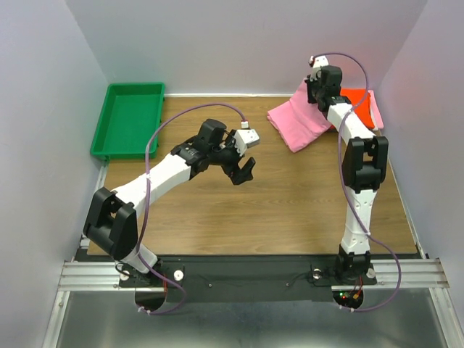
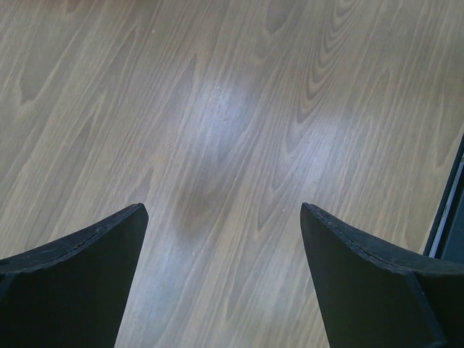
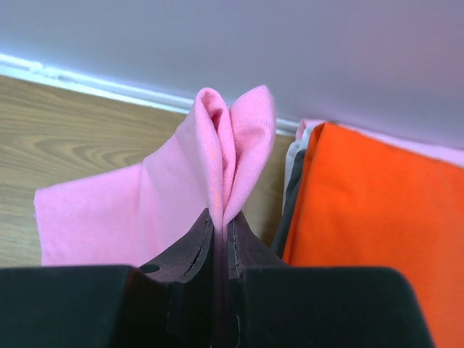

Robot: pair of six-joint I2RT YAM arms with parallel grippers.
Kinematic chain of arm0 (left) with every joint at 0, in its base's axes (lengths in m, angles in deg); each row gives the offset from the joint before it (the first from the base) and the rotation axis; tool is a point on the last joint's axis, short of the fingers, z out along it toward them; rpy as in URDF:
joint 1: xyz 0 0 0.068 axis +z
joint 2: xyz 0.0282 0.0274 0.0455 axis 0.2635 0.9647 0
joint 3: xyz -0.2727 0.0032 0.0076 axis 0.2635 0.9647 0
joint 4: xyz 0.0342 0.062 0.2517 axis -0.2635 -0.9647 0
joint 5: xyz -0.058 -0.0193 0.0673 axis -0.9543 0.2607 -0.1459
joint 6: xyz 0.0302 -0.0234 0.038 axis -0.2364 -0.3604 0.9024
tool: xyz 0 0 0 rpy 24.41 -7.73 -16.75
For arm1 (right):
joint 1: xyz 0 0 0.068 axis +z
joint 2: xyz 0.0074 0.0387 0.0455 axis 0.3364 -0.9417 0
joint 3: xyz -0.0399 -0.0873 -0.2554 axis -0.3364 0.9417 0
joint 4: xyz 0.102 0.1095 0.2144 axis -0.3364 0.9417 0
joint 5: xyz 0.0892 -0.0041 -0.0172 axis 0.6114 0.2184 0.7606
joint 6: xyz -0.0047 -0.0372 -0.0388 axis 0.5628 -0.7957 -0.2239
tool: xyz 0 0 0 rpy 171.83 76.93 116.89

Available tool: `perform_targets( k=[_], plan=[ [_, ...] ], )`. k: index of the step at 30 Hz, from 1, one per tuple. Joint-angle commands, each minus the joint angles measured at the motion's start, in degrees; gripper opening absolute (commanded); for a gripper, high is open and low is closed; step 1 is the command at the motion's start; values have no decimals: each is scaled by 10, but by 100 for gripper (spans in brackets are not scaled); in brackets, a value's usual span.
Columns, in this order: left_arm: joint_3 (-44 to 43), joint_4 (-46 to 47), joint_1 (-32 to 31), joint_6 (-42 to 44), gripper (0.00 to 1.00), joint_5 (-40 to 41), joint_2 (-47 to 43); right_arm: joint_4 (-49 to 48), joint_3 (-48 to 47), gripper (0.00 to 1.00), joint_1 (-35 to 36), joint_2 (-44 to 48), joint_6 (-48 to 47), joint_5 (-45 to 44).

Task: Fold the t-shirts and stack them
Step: Neatly place the folded tshirt to the corner

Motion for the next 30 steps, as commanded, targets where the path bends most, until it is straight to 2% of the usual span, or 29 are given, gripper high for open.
perform_targets(
  k=[1,7,30],
  plan=[
    [5,7,5,-9,99,-10,-32,-18,-66,1,-2,1,-34,-28],
    [4,3,5,-6,99,-15,-32,-17,-111,1,-3,1,-46,-43],
    [-7,0,7,10,99,-19,-26,-9,-153,0,-3,47,-87,-48]
  ],
)
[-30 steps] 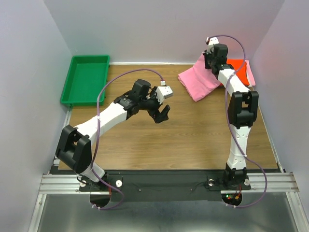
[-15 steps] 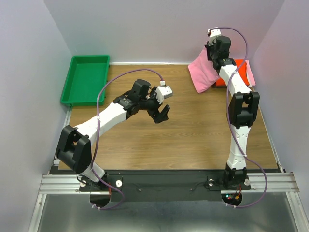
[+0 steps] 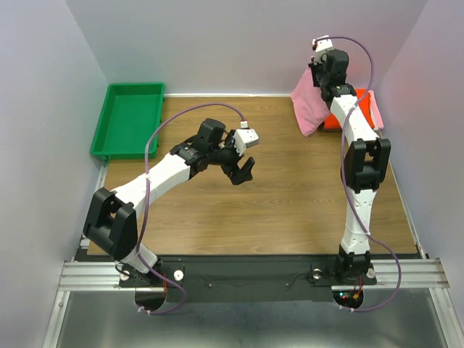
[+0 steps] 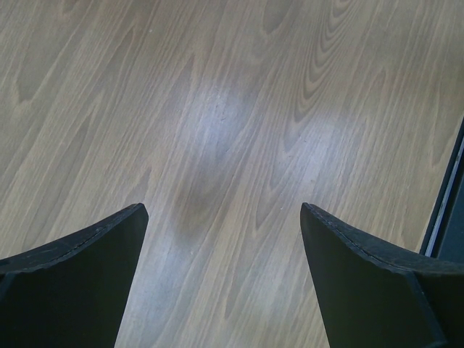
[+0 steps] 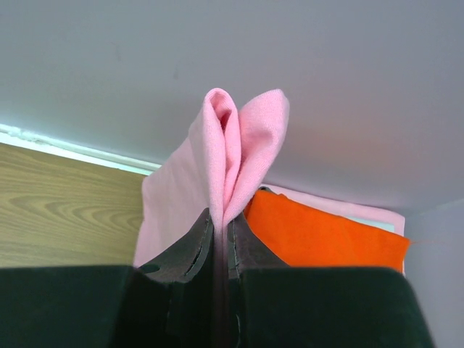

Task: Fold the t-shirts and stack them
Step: Neatly place the folded tshirt to the corner

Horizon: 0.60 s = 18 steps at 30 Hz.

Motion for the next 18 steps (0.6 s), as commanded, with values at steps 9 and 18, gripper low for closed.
perform_targets(
  k=[9,18],
  plan=[
    [3,1,6,20,99,-16,-33,-19,-51,1,-6,69,-14,-8],
    [12,11,11,21,99,-30,-36,-12,-59,0,-11,93,-27,2]
  ],
)
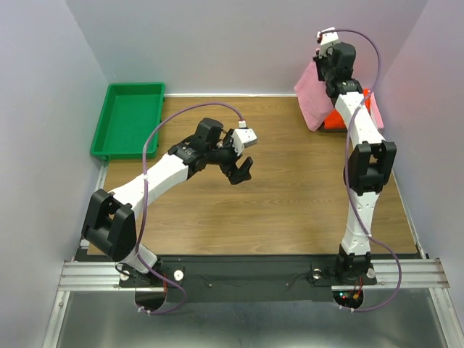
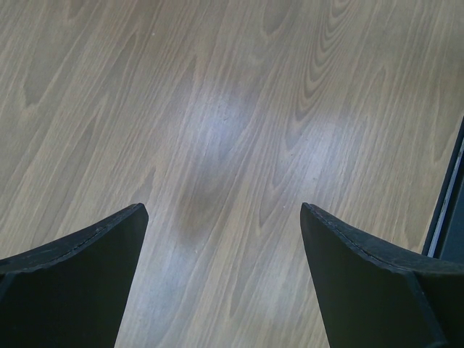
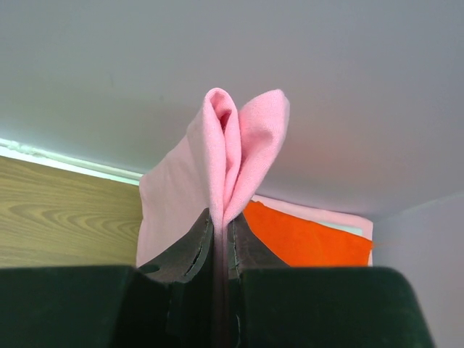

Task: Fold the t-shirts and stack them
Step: Neatly place the folded tshirt to the corner

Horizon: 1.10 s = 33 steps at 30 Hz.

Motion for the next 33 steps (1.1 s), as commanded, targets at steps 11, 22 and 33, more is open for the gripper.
perform_targets(
  k=[11,22,33],
  plan=[
    [1,12,9,16,99,-13,-22,-25,-52,1,-25,66,-35,17],
    [-26,-8,15,40,99,-2,-11,-23,-51,1,-35,48,-46,26],
    [-36,-23,17,39,99,-13,-2,-23,-57,1,-76,20,-98,41]
  ],
)
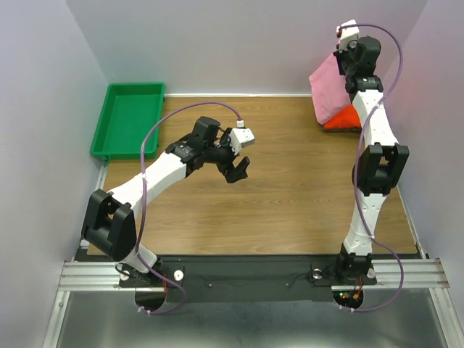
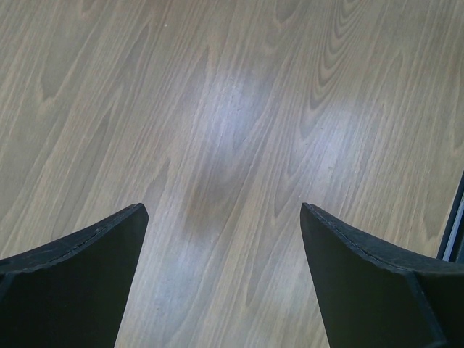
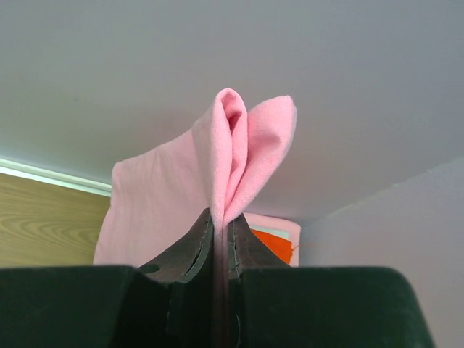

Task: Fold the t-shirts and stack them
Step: Neatly place the folded tshirt to the corner

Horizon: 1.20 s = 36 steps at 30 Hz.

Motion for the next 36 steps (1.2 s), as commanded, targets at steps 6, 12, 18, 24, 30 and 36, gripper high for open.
perform_targets(
  k=[6,12,18,24,30,36],
  plan=[
    [-45,-12,2,-4,99,-18,7,-32,-45,0,-36,-20,-42,28],
    [-51,-21,2,-4,99,-17,8,-33,-50,1,-56,-44,-57,49],
    [-50,-27,2,-4,99,-14,8,-33,-85,1,-76,-87,-85,55],
    [-60,-36,2,-4,99,-10,15,-35,-118,1,-97,-125,-107,68],
    [-69,-40,2,-9,99,-10,21,-45,-108,0,-110,-144,-114,67],
    [-73,-50,6,-10,99,-14,25,-59,-108,2,-121,-170,-117,66]
  ],
)
